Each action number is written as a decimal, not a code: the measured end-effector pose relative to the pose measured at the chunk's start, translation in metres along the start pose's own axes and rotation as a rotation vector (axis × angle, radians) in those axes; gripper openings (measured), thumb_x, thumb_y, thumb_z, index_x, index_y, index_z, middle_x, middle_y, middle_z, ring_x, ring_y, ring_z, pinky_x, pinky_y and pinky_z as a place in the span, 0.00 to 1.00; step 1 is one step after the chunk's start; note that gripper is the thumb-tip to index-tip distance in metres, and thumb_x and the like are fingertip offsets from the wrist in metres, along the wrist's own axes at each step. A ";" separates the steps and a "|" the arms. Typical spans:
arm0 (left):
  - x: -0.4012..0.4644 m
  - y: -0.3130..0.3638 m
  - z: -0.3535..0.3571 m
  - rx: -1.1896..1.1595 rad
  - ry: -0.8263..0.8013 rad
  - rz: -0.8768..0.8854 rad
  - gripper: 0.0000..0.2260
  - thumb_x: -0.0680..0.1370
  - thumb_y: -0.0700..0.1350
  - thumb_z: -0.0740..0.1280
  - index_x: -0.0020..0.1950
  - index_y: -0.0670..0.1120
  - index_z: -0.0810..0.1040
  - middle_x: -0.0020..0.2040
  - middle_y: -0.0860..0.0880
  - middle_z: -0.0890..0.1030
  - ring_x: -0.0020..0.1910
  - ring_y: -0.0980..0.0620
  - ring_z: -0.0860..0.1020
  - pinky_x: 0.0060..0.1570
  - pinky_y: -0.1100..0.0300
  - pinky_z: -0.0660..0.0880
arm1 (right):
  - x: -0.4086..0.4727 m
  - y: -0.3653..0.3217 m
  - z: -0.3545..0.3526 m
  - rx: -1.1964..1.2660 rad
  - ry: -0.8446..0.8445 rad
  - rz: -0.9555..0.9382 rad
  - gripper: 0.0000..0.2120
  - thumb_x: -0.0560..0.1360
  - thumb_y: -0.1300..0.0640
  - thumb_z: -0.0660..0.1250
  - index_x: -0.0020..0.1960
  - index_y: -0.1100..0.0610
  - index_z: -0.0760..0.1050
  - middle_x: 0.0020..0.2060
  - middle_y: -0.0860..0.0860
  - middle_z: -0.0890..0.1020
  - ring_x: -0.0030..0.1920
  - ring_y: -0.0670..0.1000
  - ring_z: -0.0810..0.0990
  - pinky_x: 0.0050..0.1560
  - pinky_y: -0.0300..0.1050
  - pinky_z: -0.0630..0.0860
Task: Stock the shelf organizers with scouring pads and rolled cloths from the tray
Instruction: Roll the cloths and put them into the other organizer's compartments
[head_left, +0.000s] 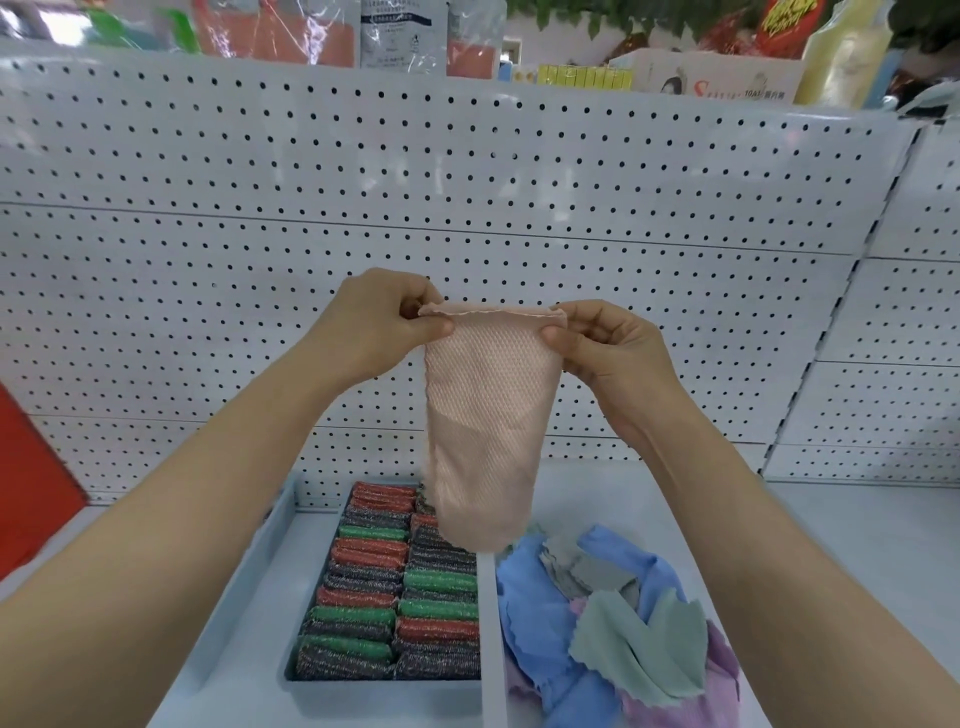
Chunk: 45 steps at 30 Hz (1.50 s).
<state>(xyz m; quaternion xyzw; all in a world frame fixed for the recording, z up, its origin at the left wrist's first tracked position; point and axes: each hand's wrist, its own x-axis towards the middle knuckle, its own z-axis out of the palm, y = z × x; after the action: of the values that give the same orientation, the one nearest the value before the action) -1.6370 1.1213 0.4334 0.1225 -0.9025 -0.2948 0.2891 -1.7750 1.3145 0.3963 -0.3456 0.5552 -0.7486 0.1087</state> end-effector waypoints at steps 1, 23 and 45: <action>0.000 -0.001 0.000 0.002 0.007 0.005 0.03 0.77 0.47 0.71 0.46 0.49 0.82 0.44 0.42 0.83 0.36 0.53 0.76 0.43 0.54 0.78 | 0.000 0.000 0.000 0.013 -0.015 0.005 0.08 0.71 0.68 0.73 0.47 0.58 0.82 0.44 0.55 0.85 0.47 0.53 0.82 0.57 0.52 0.80; -0.004 0.003 0.003 -0.730 -0.380 0.106 0.03 0.77 0.42 0.70 0.49 0.44 0.80 0.51 0.46 0.81 0.52 0.51 0.79 0.56 0.58 0.75 | -0.009 0.003 0.015 0.360 -0.442 0.230 0.09 0.72 0.54 0.73 0.49 0.56 0.79 0.46 0.52 0.82 0.46 0.50 0.80 0.49 0.45 0.78; -0.004 -0.011 0.005 -1.032 -0.703 -0.037 0.13 0.67 0.48 0.78 0.46 0.44 0.80 0.47 0.45 0.79 0.46 0.49 0.78 0.47 0.58 0.77 | -0.021 0.013 0.048 0.279 -0.362 0.112 0.10 0.71 0.60 0.71 0.51 0.62 0.80 0.48 0.55 0.84 0.47 0.51 0.82 0.47 0.43 0.79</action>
<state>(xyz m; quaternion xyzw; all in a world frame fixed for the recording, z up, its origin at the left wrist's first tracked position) -1.6361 1.1159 0.4217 -0.1217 -0.6827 -0.7205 -0.0083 -1.7315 1.2846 0.3833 -0.4245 0.4359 -0.7369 0.2946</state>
